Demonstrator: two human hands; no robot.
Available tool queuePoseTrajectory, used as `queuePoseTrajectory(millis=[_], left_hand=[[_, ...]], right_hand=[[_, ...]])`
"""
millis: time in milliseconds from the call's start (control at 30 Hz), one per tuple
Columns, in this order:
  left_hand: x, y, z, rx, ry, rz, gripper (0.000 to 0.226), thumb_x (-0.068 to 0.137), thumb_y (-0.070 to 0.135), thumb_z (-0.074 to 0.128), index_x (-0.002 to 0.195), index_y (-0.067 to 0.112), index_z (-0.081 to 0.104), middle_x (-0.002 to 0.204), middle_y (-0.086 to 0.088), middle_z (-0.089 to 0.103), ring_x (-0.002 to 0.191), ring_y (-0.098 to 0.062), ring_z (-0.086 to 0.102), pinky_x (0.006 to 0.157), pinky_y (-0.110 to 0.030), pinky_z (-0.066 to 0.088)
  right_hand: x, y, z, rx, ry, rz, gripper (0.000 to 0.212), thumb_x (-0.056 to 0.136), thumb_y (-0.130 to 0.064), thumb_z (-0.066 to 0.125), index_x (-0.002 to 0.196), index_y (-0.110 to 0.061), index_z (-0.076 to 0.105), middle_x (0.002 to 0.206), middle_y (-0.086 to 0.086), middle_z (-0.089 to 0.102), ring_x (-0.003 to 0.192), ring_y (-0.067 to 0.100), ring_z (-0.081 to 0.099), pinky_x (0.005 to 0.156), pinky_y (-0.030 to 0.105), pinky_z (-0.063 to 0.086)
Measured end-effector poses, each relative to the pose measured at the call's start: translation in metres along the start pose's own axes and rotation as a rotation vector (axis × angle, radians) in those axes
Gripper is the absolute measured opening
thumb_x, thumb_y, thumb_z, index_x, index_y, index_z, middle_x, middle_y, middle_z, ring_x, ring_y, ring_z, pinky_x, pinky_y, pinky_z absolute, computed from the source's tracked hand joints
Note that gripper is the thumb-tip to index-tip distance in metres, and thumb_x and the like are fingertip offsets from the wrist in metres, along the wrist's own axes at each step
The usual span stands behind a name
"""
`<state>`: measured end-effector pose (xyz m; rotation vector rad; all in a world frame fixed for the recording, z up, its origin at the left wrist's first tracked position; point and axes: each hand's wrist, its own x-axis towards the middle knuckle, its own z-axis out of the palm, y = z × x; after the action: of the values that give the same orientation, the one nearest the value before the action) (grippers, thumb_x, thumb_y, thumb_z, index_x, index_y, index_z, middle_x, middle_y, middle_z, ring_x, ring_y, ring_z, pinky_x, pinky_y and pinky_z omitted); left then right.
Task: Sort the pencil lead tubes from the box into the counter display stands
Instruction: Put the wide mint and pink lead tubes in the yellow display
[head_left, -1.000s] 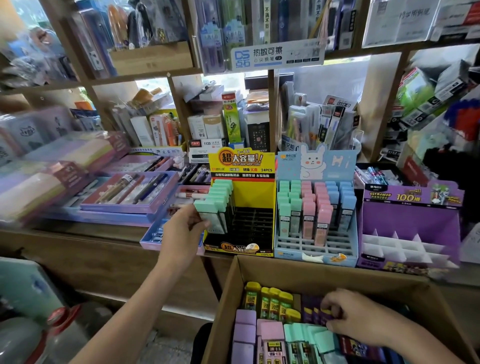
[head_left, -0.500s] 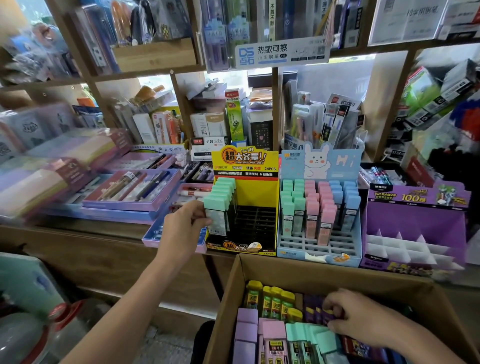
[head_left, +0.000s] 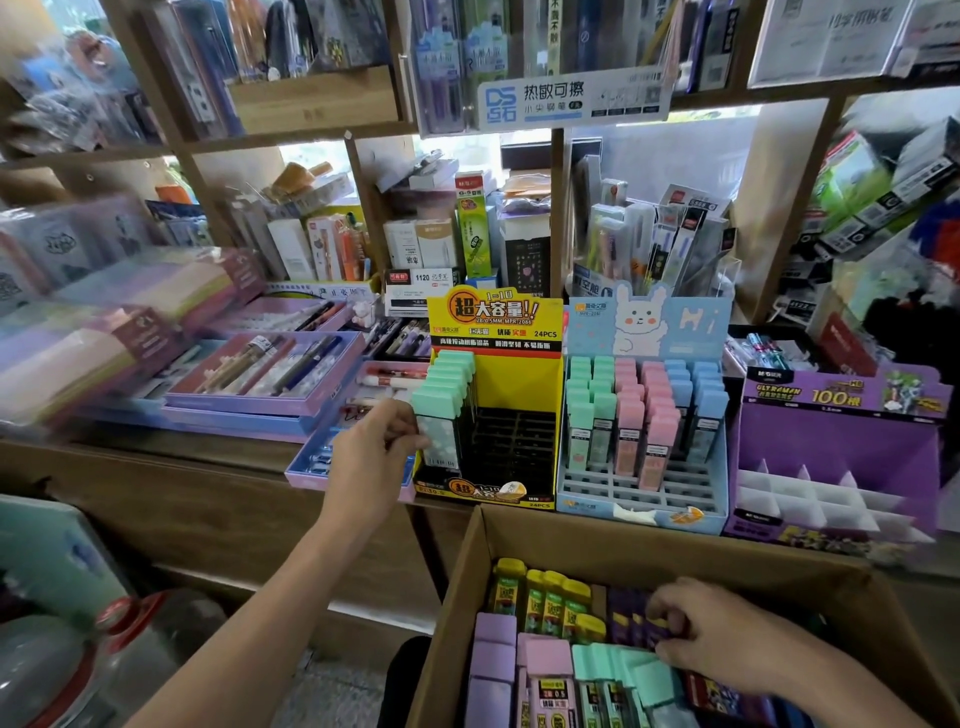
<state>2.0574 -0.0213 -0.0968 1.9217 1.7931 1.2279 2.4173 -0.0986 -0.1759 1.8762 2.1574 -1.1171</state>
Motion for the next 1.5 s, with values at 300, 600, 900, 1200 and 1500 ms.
queuePoseTrajectory(millis=[300,600,900,1200,1500], left_hand=[[-0.002,-0.002,0.002,0.126,-0.030,0.006,0.009,0.089,0.014,0.077,0.091,0.016,0.069,0.077,0.007,0.066,0.073,-0.006,0.062,0.063,-0.025,0.049],[-0.017,0.010,0.000,0.053,0.039,-0.124,0.019,0.092,0.015,0.073,0.106,0.021,0.062,0.080,0.008,0.061,0.073,-0.007,0.061,0.065,-0.027,0.049],[-0.102,0.087,0.015,-0.130,-0.179,-0.055,0.023,0.090,0.021,0.073,0.097,0.039,0.061,0.086,0.018,0.065,0.090,0.001,0.061,0.072,-0.012,0.048],[-0.167,0.106,0.058,-0.245,-0.968,-0.512,0.047,0.094,0.035,0.069,0.136,0.031,0.050,0.114,0.009,0.061,0.101,-0.005,0.063,0.082,-0.015,0.052],[-0.187,0.109,0.069,-0.440,-0.920,-0.896,0.065,0.066,0.022,0.073,0.129,0.027,0.057,0.115,0.000,0.073,0.105,-0.018,0.071,0.088,-0.032,0.060]], right_hand=[[-0.002,-0.003,-0.002,-0.011,0.003,-0.001,0.032,0.092,-0.045,0.070,0.121,-0.036,0.061,0.110,-0.013,0.053,0.097,0.002,0.056,0.085,0.017,0.046],[-0.011,-0.014,-0.007,0.018,0.028,0.012,0.035,0.093,-0.041,0.072,0.126,-0.034,0.060,0.109,-0.014,0.060,0.097,0.004,0.061,0.081,0.021,0.052],[-0.052,-0.027,-0.013,0.152,0.239,0.022,0.019,0.090,-0.029,0.078,0.102,-0.036,0.065,0.096,-0.012,0.067,0.087,0.002,0.066,0.075,0.022,0.057],[-0.084,-0.034,0.016,-0.015,0.103,0.294,0.025,0.091,-0.042,0.072,0.078,-0.024,0.060,0.079,-0.006,0.062,0.074,0.010,0.062,0.058,0.028,0.047],[-0.092,-0.025,0.047,0.174,0.007,0.354,0.015,0.094,-0.042,0.069,0.093,-0.027,0.066,0.090,-0.009,0.068,0.082,0.006,0.067,0.075,0.028,0.056]])
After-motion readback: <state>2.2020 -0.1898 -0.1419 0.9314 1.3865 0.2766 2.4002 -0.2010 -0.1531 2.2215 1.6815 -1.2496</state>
